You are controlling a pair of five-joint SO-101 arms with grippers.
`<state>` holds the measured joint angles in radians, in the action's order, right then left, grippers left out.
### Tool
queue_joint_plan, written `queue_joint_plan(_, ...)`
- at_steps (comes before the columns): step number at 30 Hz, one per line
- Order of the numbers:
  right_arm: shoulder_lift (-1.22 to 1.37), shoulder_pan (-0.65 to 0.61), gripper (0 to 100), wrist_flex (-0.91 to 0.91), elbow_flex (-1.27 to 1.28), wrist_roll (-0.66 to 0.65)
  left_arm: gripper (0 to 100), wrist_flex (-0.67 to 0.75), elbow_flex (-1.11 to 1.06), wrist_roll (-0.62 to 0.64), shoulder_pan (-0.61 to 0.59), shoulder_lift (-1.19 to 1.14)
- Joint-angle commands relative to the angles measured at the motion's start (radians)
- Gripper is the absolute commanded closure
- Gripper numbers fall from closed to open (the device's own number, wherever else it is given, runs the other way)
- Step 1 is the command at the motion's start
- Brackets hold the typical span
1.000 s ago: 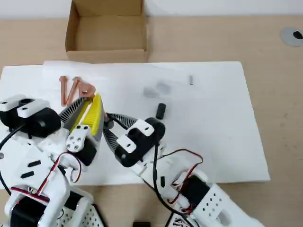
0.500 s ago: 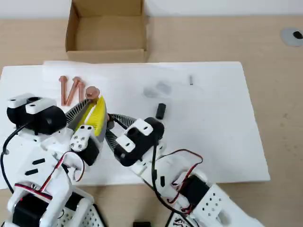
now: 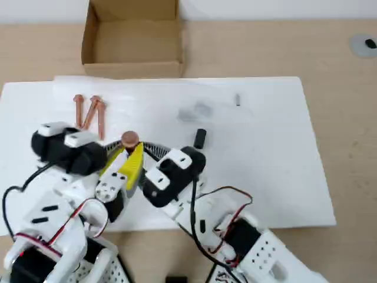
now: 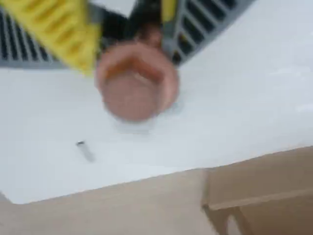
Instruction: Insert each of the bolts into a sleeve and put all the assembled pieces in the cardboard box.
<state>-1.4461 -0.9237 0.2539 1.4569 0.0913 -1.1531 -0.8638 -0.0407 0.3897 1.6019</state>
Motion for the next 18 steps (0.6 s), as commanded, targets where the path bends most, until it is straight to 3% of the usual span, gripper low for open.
queue_joint_plan(1,-0.016,-0.005,98.9,-0.012,-0.016,0.005,83,-0.003,0.058,-0.008,-0.081,-0.005)
queue_joint_plan(7,-0.016,0.001,98.9,0.048,-0.022,0.005,80,-0.117,0.129,-0.008,-0.115,-0.008)
queue_joint_plan(12,-0.005,0.087,98.9,0.04,-0.061,0.005,80,-0.141,0.227,-0.008,-0.138,-0.01)
queue_joint_plan(18,0.246,0.228,98.9,0.041,-0.251,-0.021,84,-0.158,0.374,-0.012,-0.351,-0.197)
